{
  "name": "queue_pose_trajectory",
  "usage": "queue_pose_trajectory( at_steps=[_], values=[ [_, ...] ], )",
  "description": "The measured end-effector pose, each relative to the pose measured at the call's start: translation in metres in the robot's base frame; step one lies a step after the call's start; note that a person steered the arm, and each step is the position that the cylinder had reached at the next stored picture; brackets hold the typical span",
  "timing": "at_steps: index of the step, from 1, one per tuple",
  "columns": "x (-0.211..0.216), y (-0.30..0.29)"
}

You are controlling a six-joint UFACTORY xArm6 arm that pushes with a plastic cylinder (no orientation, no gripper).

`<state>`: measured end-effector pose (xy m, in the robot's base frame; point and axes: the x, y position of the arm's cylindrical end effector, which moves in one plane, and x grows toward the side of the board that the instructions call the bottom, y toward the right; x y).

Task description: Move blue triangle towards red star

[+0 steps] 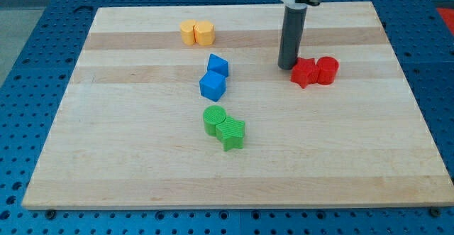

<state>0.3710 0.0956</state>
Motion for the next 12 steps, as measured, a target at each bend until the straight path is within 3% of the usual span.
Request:
queue_pose_trajectory(
  at_steps=[2, 5, 9, 12],
  values=[
    [-0.003, -0.004],
    [-0.028, -0.091],
    [-0.025, -0.184],
    [0.013, -0.148]
  ],
)
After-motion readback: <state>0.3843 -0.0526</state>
